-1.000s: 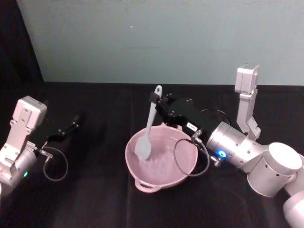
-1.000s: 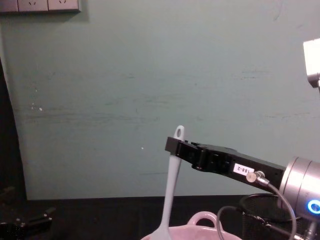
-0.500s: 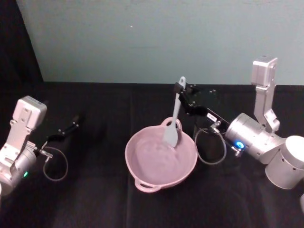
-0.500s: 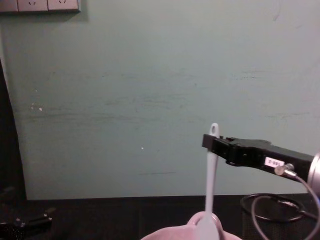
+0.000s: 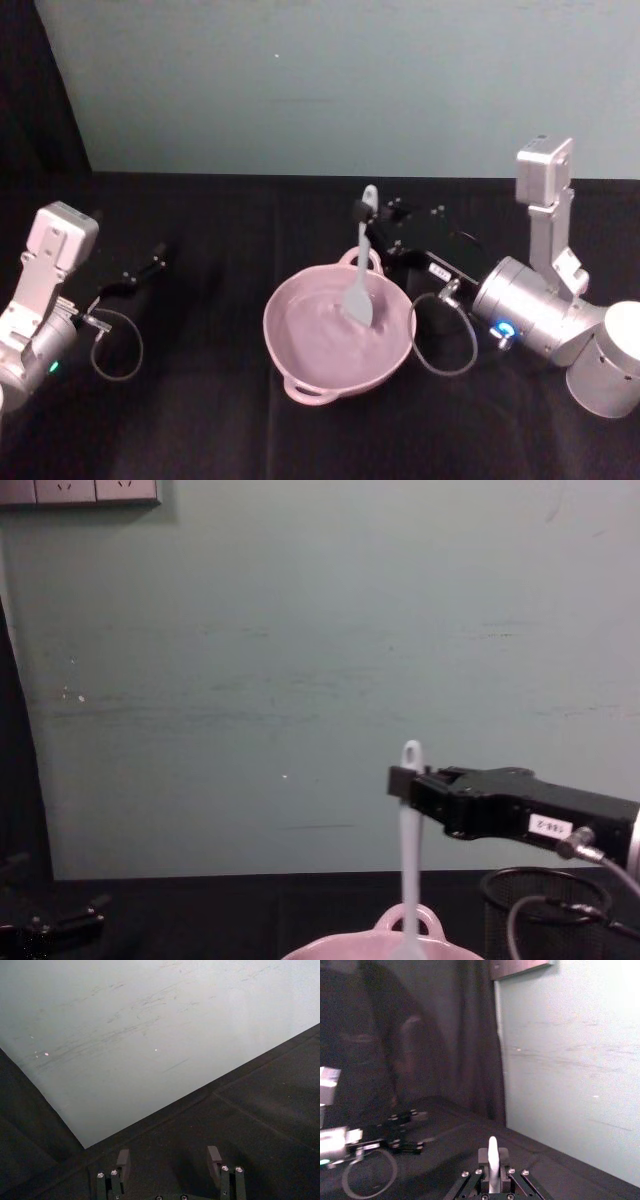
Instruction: Use the one hand to pick up the spoon and stir the clear water in the bowl.
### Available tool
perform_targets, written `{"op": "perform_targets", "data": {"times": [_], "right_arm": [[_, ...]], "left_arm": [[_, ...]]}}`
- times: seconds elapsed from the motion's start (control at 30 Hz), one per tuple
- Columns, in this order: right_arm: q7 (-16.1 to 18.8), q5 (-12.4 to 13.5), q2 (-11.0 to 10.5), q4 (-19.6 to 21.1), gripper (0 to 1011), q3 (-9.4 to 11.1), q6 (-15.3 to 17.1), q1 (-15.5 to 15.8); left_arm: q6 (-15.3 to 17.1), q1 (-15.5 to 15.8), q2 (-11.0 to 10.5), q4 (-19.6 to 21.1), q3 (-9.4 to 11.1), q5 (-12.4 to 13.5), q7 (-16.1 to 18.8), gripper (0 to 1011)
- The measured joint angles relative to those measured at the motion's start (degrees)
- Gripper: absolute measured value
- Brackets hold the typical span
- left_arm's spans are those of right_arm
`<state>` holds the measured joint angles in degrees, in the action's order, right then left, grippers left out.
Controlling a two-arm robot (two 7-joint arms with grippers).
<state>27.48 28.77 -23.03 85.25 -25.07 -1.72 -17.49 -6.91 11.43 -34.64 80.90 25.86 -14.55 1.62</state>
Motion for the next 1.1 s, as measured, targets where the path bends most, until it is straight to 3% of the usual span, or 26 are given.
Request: {"op": "perform_targets", "data": {"times": [0.4, 0.6, 0.73, 0.87, 1.1], "right_arm": [[2.46, -0.09, 1.51, 2.88, 124, -2.87, 0.11, 0.95], [2.68, 0.57, 3.08, 1.01, 124, -3.32, -0.53, -0.14], [2.85, 2.11, 4.99, -2.86, 124, -2.71, -1.60, -1.74], [2.35, 1.88, 6.10, -6.69, 124, -2.28, -2.48, -3.54], [0.48, 0.21, 5.91, -8.83, 124, -1.17, -2.90, -4.61]], "left_arm": [[0.00, 0.00, 0.00, 0.00, 0.00, 0.00, 0.00, 1005], [0.00, 0.00, 0.00, 0.00, 0.00, 0.00, 0.00, 1005], [0.00, 0.00, 0.00, 0.00, 0.00, 0.00, 0.00, 1005], [0.00, 0.00, 0.00, 0.00, 0.00, 0.00, 0.00, 1005], [0.00, 0.00, 0.00, 0.00, 0.00, 0.00, 0.00, 1005]]}}
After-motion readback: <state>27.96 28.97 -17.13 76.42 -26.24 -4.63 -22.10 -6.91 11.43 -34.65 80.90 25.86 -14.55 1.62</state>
